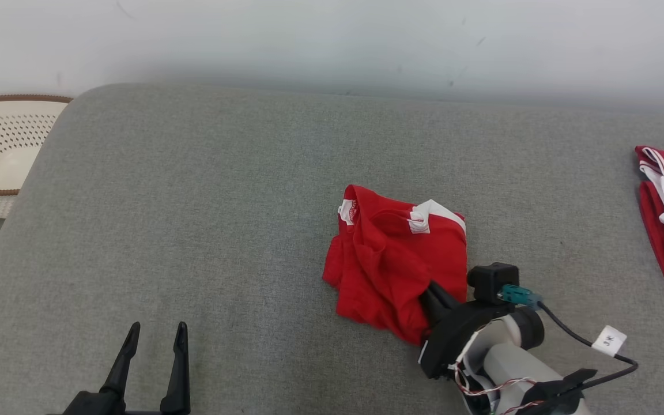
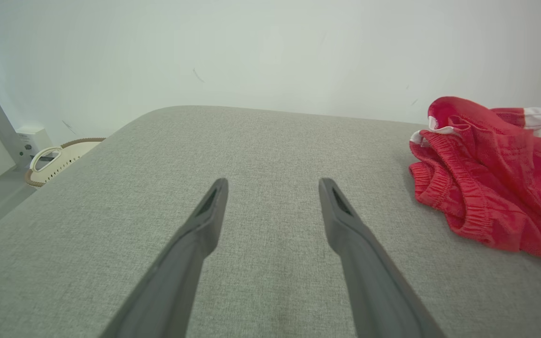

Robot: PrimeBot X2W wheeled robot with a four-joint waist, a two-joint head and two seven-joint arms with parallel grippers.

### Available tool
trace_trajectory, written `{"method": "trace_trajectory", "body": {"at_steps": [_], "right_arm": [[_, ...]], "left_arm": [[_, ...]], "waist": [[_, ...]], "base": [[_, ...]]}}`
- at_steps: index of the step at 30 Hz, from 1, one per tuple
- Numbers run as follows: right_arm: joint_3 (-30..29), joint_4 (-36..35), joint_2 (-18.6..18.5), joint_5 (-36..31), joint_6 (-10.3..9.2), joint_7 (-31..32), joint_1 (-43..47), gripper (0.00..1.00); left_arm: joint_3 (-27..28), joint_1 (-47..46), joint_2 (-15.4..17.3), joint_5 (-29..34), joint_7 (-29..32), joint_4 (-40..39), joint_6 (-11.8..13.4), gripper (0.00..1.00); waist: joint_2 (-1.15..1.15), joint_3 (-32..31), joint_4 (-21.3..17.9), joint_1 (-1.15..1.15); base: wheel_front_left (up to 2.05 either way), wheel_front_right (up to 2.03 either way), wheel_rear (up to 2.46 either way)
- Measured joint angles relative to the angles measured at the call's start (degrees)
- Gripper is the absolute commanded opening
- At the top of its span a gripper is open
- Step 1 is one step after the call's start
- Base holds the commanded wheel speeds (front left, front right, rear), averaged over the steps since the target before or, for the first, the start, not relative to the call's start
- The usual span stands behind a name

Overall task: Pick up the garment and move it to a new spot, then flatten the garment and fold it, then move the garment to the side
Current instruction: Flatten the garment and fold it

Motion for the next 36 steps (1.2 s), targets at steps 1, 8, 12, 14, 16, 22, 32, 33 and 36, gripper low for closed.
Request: {"method": "trace_trajectory", "body": {"at_steps": [1,8,12,14,16,22,32,33,36], "right_arm": [[0.08,-0.01,0.47,-0.09,0.0,0.0,-0.02,0.0],[0.74,-0.43,3.08,-0.94,0.0,-0.01,-1.11,0.0],[2.75,-0.88,4.04,-1.03,0.0,-0.01,-0.98,0.0],[4.42,-1.11,4.52,-0.92,0.0,0.0,-0.83,0.0],[5.53,-1.09,4.9,-0.24,0.0,-0.01,-0.4,0.0],[7.08,-0.87,5.13,1.05,0.0,-0.01,-0.4,0.0],[3.79,-5.12,2.8,2.29,0.0,-0.01,-0.38,0.67],[2.69,-5.64,2.23,1.8,0.0,-0.01,-0.33,1.0],[-0.9,-6.95,0.48,0.29,0.0,0.0,0.32,1.0]], "left_arm": [[-0.02,-0.13,0.0,0.0,0.0,0.05,-0.01,1.0],[-0.31,-0.92,-0.01,0.0,0.0,0.41,-0.42,1.0],[-0.22,-1.02,-0.01,-0.07,0.0,0.53,-0.4,1.0],[-0.2,-1.04,0.0,-0.08,0.0,0.57,-0.36,1.0],[-0.2,-1.04,0.0,-0.14,0.0,0.64,-0.33,1.0],[-0.14,-1.05,0.0,-0.32,0.0,0.74,0.09,1.0],[0.34,-0.8,0.0,-0.4,0.0,0.53,0.4,1.0],[0.49,-0.74,0.0,-0.4,0.0,0.48,0.41,1.0],[0.71,-0.46,0.0,-0.38,0.0,0.18,0.56,1.0]], "waist": [[0.0,0.07,0.12,0.0],[0.0,0.65,1.3,0.0],[0.0,0.89,2.19,0.0],[0.0,0.95,2.55,0.0],[0.0,0.95,2.84,0.0],[0.0,0.71,2.94,0.0],[0.0,-0.18,1.68,0.0],[0.0,-0.3,1.51,0.0],[0.0,-0.64,0.95,0.0]], "base": [[0.0,0.0,0.0],[0.0,0.0,0.0],[0.0,0.0,0.0],[0.0,0.0,0.0],[0.0,0.0,0.0],[0.0,0.0,0.0],[0.0,0.0,0.0],[0.0,0.0,0.0],[0.0,0.0,0.0]]}}
